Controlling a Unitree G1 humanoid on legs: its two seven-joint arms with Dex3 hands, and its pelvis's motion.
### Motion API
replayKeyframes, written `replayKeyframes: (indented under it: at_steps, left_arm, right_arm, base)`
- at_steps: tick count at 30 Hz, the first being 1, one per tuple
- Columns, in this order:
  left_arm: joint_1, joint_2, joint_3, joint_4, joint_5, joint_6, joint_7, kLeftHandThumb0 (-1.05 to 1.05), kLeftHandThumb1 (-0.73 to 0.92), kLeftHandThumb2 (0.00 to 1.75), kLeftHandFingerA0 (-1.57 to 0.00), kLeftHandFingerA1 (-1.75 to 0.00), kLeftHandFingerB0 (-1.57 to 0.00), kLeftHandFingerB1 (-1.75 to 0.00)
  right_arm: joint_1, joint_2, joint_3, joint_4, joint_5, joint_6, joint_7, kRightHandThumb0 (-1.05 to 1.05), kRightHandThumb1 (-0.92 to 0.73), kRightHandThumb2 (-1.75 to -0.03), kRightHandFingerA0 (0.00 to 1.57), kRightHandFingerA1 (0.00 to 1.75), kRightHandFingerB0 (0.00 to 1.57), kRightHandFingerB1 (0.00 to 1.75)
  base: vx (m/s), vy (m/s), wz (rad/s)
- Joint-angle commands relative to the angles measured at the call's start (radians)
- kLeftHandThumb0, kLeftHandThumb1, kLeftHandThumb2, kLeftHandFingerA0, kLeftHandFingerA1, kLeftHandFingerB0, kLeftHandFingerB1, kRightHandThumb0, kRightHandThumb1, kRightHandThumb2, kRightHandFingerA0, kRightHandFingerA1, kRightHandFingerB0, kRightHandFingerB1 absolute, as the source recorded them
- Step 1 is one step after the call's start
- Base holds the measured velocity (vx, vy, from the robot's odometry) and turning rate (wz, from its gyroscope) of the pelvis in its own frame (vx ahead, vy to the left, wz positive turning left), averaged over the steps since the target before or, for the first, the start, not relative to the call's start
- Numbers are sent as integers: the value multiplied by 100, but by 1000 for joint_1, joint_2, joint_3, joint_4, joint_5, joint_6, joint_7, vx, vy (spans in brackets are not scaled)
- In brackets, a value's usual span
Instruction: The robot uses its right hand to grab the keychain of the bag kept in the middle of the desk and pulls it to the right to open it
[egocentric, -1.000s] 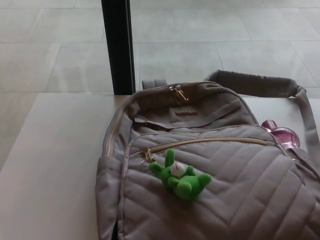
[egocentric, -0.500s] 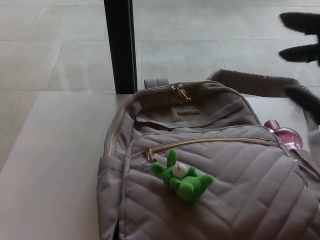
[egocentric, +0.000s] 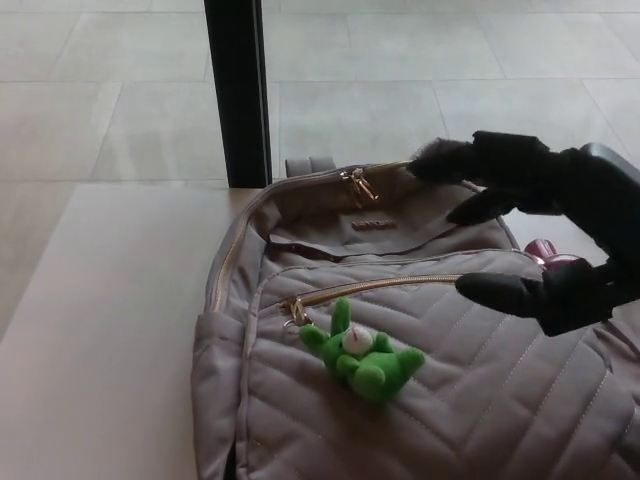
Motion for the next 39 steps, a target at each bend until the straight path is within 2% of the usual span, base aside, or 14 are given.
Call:
replayKeyframes:
  at_steps: [1, 2, 7, 11, 12, 18, 19, 20, 27, 29, 30, 33, 34, 39]
  left_arm:
    - [6, 12, -3, 7, -14, -20, -4, -58, 71, 62, -55, -50, -40, -37]
    - [4, 11, -1, 9, -15, -19, -1, -60, 55, 91, -51, -62, -35, -51]
    - [-9, 7, 15, 23, -31, -8, 6, -57, 69, 61, -58, -53, -41, -38]
    - [-9, 11, -6, 32, -11, -30, 14, -59, 57, 92, -53, -61, -37, -52]
    - [-13, 10, 11, 34, -33, -14, 1, -56, 70, 62, -59, -54, -44, -38]
    - [-15, 10, 1, 42, -21, -36, -2, -58, 70, 62, -58, -54, -41, -38]
    - [-16, 10, 0, 43, -22, -34, -1, -60, 55, 90, -53, -63, -35, -51]
    - [-19, 12, -2, 44, -21, -30, 0, -57, 71, 61, -58, -54, -41, -37]
    - [-23, 13, -20, 32, -17, -42, 12, -55, 72, 62, -59, -53, -45, -39]
    - [-17, 13, -21, 26, -20, -55, 2, -60, 56, 92, -52, -63, -37, -52]
    - [-20, 11, -2, 27, -43, -37, -10, -57, 69, 61, -57, -56, -43, -39]
    - [-13, 11, 1, 7, -49, -25, -23, -56, 57, 93, -49, -63, -34, -52]
    - [-15, 11, 1, 10, -47, -23, -20, -55, 72, 62, -55, -52, -41, -37]
    - [-28, 9, -2, 27, -41, -24, -1, -55, 57, 91, -52, -63, -38, -52]
  right_arm:
    - [30, -2, 33, -23, -65, -30, 41, -63, -60, -59, 70, 57, 47, 35]
    - [32, 4, 44, -32, -72, -18, 43, -64, -59, -59, 72, 57, 48, 35]
    - [42, 41, 92, -30, -116, -41, 34, -66, -59, -58, 69, 61, 48, 36]
    - [63, 53, 126, -36, -146, -10, 48, -67, -60, -59, 70, 63, 46, 37]
    - [71, 55, 132, -38, -155, -11, 49, -67, -59, -58, 70, 67, 46, 38]
    - [128, 40, 136, 6, -189, -56, 59, -67, -61, -59, 71, 69, 45, 38]
    - [130, 40, 134, 10, -191, -60, 64, -66, -61, -59, 70, 70, 44, 38]
    - [139, 36, 127, 16, -192, -62, 67, -65, -61, -59, 69, 69, 45, 37]
    - [142, 50, 121, 35, -213, -60, 74, -68, -62, -59, 73, 71, 46, 36]
    - [138, 71, 136, 38, -226, -76, 60, -65, -60, -59, 74, 72, 46, 37]
    - [135, 76, 142, 34, -239, -74, 60, -65, -59, -59, 74, 72, 46, 37]
    - [130, 102, 160, 15, -259, -66, 58, -65, -46, -87, 71, 74, 39, 51]
    - [127, 110, 163, 13, -266, -66, 57, -65, -59, -58, 73, 68, 46, 39]
    - [117, 125, 171, 0, -306, -48, 67, -67, -60, -59, 72, 68, 45, 39]
  base:
    - [0, 0, 0]
    - [0, 0, 0]
    - [0, 0, 0]
    - [0, 0, 0]
    - [0, 0, 0]
    - [0, 0, 0]
    - [0, 0, 0]
    - [0, 0, 0]
    - [0, 0, 0]
    - [0, 0, 0]
    - [0, 0, 0]
    - [0, 0, 0]
    - [0, 0, 0]
    - [0, 0, 0]
